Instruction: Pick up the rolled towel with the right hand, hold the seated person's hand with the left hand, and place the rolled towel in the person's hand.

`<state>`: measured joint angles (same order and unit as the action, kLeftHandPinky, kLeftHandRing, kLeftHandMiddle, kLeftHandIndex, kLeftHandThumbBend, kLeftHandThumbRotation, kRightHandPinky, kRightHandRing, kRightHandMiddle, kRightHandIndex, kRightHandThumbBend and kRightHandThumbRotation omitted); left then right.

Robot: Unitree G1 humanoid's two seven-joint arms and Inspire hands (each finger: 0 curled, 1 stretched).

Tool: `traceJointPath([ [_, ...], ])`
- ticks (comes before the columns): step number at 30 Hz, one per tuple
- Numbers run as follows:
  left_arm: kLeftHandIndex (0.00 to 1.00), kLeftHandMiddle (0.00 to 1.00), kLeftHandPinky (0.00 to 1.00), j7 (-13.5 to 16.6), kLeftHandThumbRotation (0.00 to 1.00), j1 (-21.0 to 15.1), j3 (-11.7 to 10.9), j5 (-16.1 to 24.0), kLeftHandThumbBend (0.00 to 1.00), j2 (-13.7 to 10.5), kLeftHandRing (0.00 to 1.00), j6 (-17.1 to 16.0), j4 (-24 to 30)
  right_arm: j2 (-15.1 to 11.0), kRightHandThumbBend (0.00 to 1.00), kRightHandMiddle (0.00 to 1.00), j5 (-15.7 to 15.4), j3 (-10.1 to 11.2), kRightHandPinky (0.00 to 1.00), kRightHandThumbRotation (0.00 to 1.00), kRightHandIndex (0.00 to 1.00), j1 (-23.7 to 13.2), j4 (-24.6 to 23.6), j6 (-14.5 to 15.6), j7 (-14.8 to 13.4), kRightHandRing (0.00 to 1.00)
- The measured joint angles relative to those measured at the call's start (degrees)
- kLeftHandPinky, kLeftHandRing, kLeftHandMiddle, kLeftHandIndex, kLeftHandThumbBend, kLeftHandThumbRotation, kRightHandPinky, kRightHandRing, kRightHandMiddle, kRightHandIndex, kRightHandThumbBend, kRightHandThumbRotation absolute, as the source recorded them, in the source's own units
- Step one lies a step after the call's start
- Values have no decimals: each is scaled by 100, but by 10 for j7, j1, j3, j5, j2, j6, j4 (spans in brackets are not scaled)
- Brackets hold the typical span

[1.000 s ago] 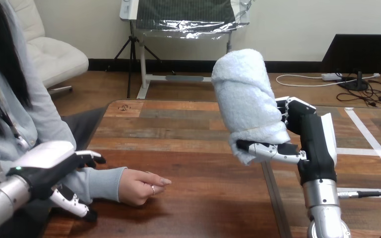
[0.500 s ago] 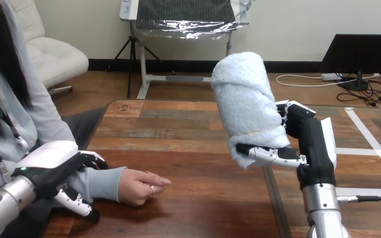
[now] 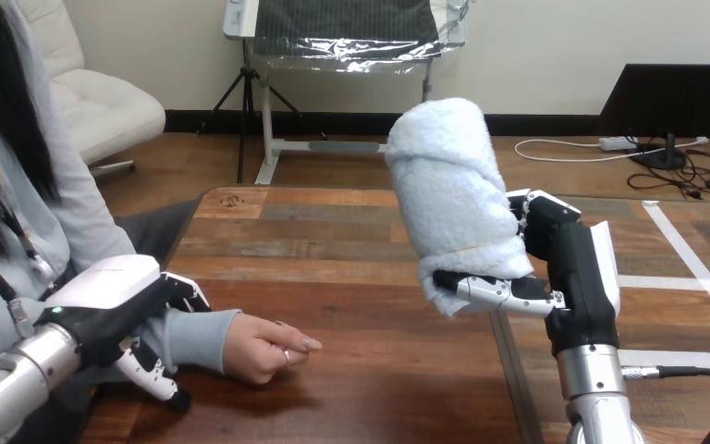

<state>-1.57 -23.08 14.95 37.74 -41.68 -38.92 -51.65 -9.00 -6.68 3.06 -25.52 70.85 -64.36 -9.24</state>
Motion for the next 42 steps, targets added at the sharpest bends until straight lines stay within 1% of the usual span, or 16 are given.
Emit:
traceJointPath([
  [5,49,49,40,15,0,0,2,0,90,4,44,-7,-11,-1,75,46,-3,0,30,0,48,4,-7,0,0,36],
  [13,41,41,30,42,0,0,5,2,89,6,35,-25,-29,-2,76,47,-19,0,31,0,48,8,-9,0,-9,37],
  [17,40,40,28,53,0,-1,6,2,89,10,33,-30,-34,-2,76,47,-25,0,31,0,48,10,-9,0,-10,37],
  [28,38,38,25,58,0,-3,11,3,87,13,31,-30,-39,-2,76,46,-50,-4,31,0,48,12,-9,0,-20,37],
  [42,37,37,24,53,0,-3,12,1,81,13,30,-30,-41,-2,75,46,-68,-10,30,0,48,15,-9,0,-24,37],
])
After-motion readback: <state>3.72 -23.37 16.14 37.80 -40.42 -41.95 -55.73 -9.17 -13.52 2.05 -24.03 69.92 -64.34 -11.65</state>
